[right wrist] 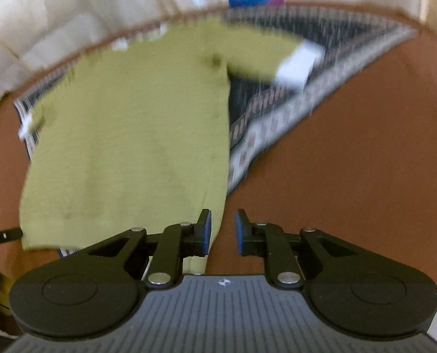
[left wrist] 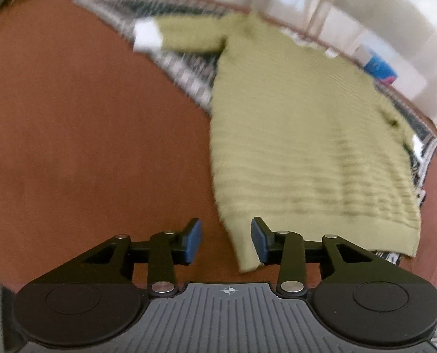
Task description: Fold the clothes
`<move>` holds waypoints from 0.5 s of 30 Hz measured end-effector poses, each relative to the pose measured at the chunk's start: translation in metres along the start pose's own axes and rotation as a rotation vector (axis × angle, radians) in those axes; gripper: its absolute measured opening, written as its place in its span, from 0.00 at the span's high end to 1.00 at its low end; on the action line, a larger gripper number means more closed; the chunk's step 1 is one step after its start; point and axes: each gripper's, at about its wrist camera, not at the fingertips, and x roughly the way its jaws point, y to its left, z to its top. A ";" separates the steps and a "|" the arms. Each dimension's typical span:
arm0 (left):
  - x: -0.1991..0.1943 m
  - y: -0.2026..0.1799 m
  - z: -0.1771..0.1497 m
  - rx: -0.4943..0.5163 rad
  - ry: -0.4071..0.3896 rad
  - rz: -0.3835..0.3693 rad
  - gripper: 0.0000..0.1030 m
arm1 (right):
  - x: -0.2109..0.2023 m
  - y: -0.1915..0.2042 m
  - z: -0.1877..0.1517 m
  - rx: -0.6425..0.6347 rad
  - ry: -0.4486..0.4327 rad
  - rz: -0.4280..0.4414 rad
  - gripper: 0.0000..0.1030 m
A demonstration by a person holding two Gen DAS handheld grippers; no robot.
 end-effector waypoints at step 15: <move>0.017 -0.208 0.029 0.139 -0.093 -0.138 0.37 | 0.006 -0.064 0.170 -0.365 -0.222 0.171 0.58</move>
